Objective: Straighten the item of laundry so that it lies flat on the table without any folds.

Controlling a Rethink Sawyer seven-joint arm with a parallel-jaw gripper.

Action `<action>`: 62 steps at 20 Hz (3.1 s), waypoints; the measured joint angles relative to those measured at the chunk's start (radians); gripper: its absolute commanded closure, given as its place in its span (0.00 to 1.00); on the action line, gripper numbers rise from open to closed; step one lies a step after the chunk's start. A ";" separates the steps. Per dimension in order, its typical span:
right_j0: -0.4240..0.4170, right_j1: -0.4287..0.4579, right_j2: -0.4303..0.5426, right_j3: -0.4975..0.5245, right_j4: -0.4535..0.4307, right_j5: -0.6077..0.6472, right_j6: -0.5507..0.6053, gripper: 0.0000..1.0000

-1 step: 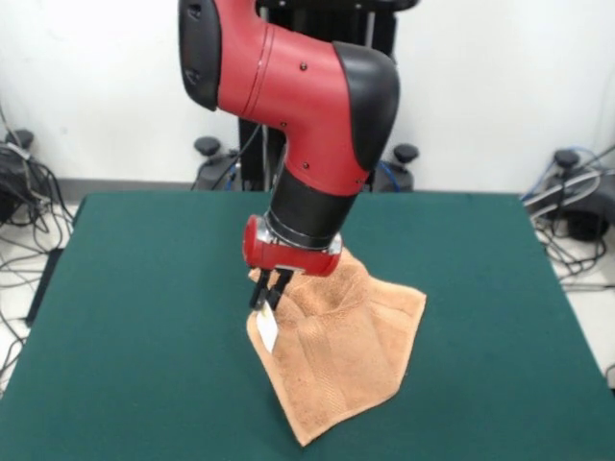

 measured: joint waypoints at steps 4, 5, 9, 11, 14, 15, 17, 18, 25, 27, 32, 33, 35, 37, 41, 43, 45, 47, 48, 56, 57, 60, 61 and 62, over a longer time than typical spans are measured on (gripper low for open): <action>-0.001 -0.003 0.002 0.008 -0.020 -0.002 0.000 1.00; -0.001 -0.005 0.003 0.013 -0.024 -0.002 0.000 1.00; -0.001 -0.006 0.009 0.024 -0.038 -0.010 0.000 1.00; -0.001 -0.002 0.012 0.024 -0.054 -0.041 0.000 1.00; -0.014 -0.002 0.027 0.026 -0.082 -0.090 0.000 1.00; -0.019 -0.002 0.032 0.026 -0.088 -0.097 0.000 1.00; -0.056 -0.003 0.062 0.026 -0.120 -0.114 0.000 1.00; -0.078 -0.003 0.078 0.026 -0.138 -0.121 0.000 1.00; -0.158 0.002 0.115 0.026 -0.198 -0.121 0.000 1.00; -0.159 0.005 0.115 0.025 -0.200 -0.121 0.000 1.00; -0.137 0.023 0.114 0.021 -0.200 -0.125 0.000 1.00; -0.127 0.029 0.112 0.018 -0.200 -0.130 0.000 1.00; -0.101 0.041 0.105 0.013 -0.200 -0.152 0.000 1.00; -0.076 0.051 0.102 0.011 -0.199 -0.180 0.000 1.00; -0.089 0.048 0.127 0.018 -0.208 -0.206 0.000 1.00; -0.131 0.037 0.159 0.026 -0.230 -0.206 0.000 1.00; -0.192 0.024 0.199 0.033 -0.259 -0.205 0.000 1.00; -0.233 0.017 0.222 0.036 -0.278 -0.203 0.000 1.00; -0.261 0.012 0.237 0.038 -0.291 -0.201 -0.001 1.00; -0.444 -0.014 0.315 0.051 -0.394 -0.164 -0.008 1.00; -0.447 -0.015 0.316 0.052 -0.399 -0.161 -0.008 1.00; -0.446 -0.017 0.328 0.052 -0.424 -0.153 -0.008 1.00; -0.445 -0.017 0.330 0.052 -0.428 -0.153 -0.008 1.00; -0.443 -0.017 0.332 0.052 -0.430 -0.153 -0.008 1.00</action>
